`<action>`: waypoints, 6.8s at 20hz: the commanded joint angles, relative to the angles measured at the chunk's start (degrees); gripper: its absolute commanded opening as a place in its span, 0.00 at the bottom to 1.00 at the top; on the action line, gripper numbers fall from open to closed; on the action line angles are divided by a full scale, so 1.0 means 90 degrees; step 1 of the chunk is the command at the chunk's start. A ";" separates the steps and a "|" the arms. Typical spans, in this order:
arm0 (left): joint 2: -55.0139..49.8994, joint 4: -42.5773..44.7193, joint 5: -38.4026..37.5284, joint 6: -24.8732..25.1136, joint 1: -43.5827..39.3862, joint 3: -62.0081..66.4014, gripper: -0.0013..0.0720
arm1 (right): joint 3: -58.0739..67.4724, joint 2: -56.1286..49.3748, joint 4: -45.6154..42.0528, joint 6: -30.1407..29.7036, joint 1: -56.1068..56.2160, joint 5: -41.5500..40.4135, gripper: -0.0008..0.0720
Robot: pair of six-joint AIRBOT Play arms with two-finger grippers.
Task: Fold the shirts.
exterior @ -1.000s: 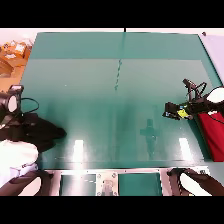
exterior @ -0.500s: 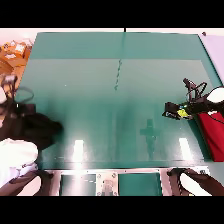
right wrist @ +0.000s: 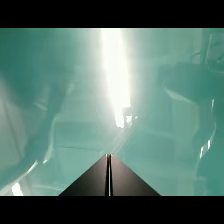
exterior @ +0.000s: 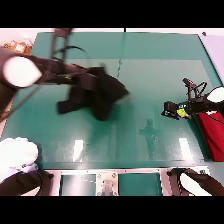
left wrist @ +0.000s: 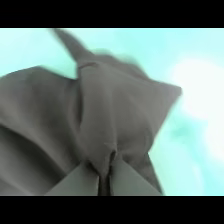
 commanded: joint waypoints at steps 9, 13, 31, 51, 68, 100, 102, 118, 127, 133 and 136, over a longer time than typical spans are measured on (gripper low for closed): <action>-0.1241 -0.0022 -0.1717 0.0087 0.1253 0.0158 0.89 | 0.0114 0.0002 0.0010 -0.0049 -0.0891 0.0359 0.60; -0.1275 -0.0415 -0.0585 0.0092 0.2489 -0.0814 0.89 | -0.1037 0.0002 0.0503 -0.0131 -0.0741 -0.0046 0.61; -0.3485 -0.4371 0.0634 0.2686 0.2640 -0.1355 0.05 | -0.0947 -0.1105 0.2703 -0.1717 0.0901 -0.1545 0.04; 0.2749 -0.0087 0.0119 0.1812 0.2820 0.3245 0.05 | 0.6059 0.2052 0.1345 -0.0313 -0.0364 -0.0753 0.03; -0.3842 -0.3419 0.0367 0.2465 0.2596 0.3213 0.05 | -0.0301 -0.0136 0.0911 -0.0311 -0.0364 -0.2217 0.03; -0.0272 -0.2832 0.1401 -0.0588 0.3626 -0.5000 0.58 | 0.0318 -0.1596 0.0984 -0.1018 -0.1430 -0.2448 0.04; -0.0738 -0.3109 0.1722 -0.0279 0.3628 -0.5000 0.58 | 0.0318 -0.1596 0.1056 -0.1018 -0.1430 -0.2424 0.04; -0.3453 -0.3016 0.0316 0.2249 0.4976 -0.0063 0.05 | -0.3555 0.1727 0.3531 -0.0372 -0.0597 -0.1311 0.04; -0.3908 -0.2800 -0.1965 0.1498 0.5270 0.1360 0.79 | -0.2523 0.1734 0.1999 -0.1117 -0.1474 -0.0486 0.70; -0.3599 -0.2596 -0.3395 0.1224 0.5778 0.1375 0.05 | -0.2157 0.0879 0.1025 -0.1171 -0.1734 0.0321 0.72; -0.2873 -0.2259 -0.3385 0.1234 0.5778 0.0709 0.05 | -0.2132 0.0005 0.1056 -0.1583 -0.1321 0.0175 0.72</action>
